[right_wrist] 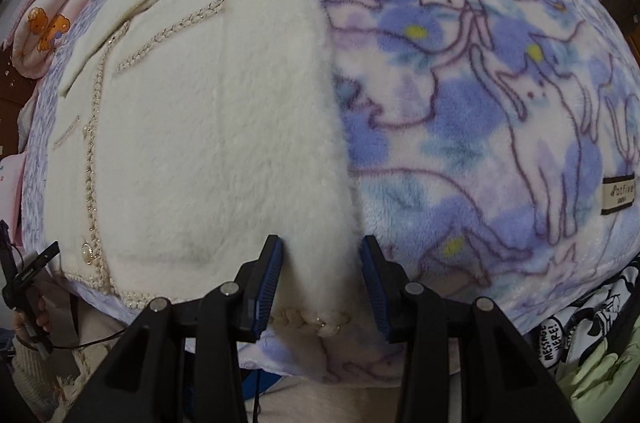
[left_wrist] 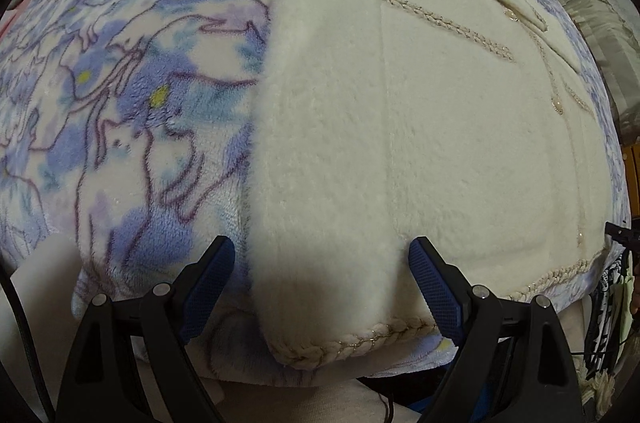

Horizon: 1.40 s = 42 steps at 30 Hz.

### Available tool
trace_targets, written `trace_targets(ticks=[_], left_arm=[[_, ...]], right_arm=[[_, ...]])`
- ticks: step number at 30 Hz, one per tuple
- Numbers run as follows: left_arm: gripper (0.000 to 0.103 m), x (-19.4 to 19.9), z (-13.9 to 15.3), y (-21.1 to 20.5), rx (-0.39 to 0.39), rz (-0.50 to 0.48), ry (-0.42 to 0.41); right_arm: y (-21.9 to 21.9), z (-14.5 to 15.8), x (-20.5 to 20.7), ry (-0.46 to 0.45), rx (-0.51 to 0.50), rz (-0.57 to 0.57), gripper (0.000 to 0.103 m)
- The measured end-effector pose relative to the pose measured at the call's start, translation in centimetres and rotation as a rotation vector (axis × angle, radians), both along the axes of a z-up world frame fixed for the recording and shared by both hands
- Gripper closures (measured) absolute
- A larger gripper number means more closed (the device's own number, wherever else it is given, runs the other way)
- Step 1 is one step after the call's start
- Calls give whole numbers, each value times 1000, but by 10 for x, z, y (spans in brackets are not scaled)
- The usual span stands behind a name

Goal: Fold large clothes
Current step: 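Grasp the braided hem with the left gripper while the right gripper grasps it too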

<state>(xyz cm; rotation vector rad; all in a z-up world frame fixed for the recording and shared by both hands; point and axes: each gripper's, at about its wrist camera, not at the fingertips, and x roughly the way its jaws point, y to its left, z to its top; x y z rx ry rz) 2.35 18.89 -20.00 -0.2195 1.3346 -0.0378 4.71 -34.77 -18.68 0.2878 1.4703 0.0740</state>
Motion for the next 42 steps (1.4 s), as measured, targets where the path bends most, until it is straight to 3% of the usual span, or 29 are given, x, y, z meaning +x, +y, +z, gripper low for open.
trace_targets(ticks=[7,14,22,27,30,32,35,36,37,39,42], left_arm=[[15,1,-6,9,-34,-41,-4],[15,0,-13,3,-62,-74,18],[12,10,-19,-4,-71,-77,45],[6,17,-22,-9,-78,-83,51],[8,22,-25,-14,-61,-96,52],[17,22,-27,-15,-67,-109,43],[48,22,-21,-21,-95,-137,27],[69,22,-20,-21,-119,-138,26],[83,22,-20,-20,-165,-128,34],[86,23,-19,-18,-196,-88,48],[91,24,-14,-12,-303,-2,54]], right_arm=[[2,-8,-11,33,63,59,60],[-8,-16,-11,68,137,8,60],[0,-18,-1,87,120,44,60],[-19,-25,1,105,229,-20,60],[-13,-27,3,107,215,-11,58],[-10,-27,5,109,196,-12,57],[-7,-26,4,101,183,-7,58],[-6,-25,4,93,175,6,61],[-3,-23,4,82,174,20,67],[3,-17,5,62,193,46,82],[16,-2,5,14,168,91,84]])
